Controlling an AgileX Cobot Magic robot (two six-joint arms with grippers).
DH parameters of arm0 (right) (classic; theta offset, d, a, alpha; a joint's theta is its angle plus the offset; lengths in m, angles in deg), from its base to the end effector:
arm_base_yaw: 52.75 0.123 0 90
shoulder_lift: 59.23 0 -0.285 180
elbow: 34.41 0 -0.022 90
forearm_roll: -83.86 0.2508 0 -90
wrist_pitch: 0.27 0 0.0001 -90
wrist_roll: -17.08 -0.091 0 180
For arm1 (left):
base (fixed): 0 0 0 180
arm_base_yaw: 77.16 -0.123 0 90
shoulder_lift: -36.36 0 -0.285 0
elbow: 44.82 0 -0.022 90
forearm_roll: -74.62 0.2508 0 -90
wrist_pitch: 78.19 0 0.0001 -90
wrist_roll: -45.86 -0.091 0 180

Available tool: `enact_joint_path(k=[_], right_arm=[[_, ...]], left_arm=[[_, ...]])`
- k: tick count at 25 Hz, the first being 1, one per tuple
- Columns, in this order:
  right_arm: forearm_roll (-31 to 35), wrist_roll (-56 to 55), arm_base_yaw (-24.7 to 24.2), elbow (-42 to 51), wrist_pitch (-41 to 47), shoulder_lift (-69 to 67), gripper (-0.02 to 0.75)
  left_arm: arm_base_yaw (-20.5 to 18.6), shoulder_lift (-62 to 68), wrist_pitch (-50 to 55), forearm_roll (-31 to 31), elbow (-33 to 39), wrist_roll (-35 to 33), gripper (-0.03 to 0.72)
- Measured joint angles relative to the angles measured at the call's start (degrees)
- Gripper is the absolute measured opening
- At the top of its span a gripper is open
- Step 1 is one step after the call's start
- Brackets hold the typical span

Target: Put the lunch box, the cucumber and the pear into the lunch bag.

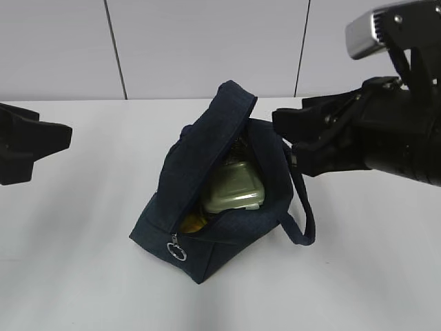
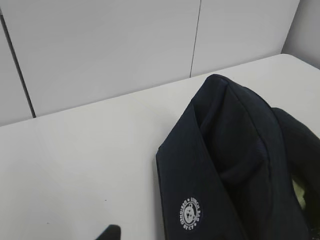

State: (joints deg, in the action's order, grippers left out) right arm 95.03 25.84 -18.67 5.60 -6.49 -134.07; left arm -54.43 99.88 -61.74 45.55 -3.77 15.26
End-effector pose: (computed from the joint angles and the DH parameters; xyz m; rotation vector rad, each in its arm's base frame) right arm 0.2068 0.1376 0.2833 -0.5108 1.8499 0.4107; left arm 0.1796 -0.0888 0.2925 0.5402 2.0212 -0.3580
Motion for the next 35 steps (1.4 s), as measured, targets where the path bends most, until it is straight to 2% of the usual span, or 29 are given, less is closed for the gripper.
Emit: enact_joint_path(k=[3,7,9,14,16,23,27,35], right_arm=[[-0.1,-0.1,0.0,0.0,1.9,0.0,0.308],[-4.5,-0.1,1.8,0.3,4.4,0.0,0.305],[-5.7,-0.1,5.3,2.0,3.1,0.0,0.304],[-5.3,-1.3,18.2,11.3,-12.7,-3.0,0.302],[-3.6,-1.3,20.5,12.6,-16.9,-7.2,0.302],[-1.0,-1.2,21.6,11.0,-31.3,-26.8,0.302],[-0.3,-1.2,21.7,8.1,-34.1,-33.5,0.302],[6.5,-1.1,21.7,3.4,-35.0,-39.6,0.300]], left_arm=[[0.0,0.0,0.1,-2.6,0.0,0.0,0.332],[0.0,0.0,0.8,-3.5,0.0,0.0,0.332],[0.0,0.0,0.8,-3.6,0.0,0.0,0.332],[0.0,0.0,0.9,-3.5,0.0,0.0,0.332],[0.0,0.0,0.9,-3.5,0.0,0.0,0.332],[0.0,0.0,0.9,-3.2,0.0,0.0,0.332],[0.0,0.0,1.0,-3.0,0.0,0.0,0.332],[0.0,0.0,1.0,-2.9,0.0,-0.2,0.332]])
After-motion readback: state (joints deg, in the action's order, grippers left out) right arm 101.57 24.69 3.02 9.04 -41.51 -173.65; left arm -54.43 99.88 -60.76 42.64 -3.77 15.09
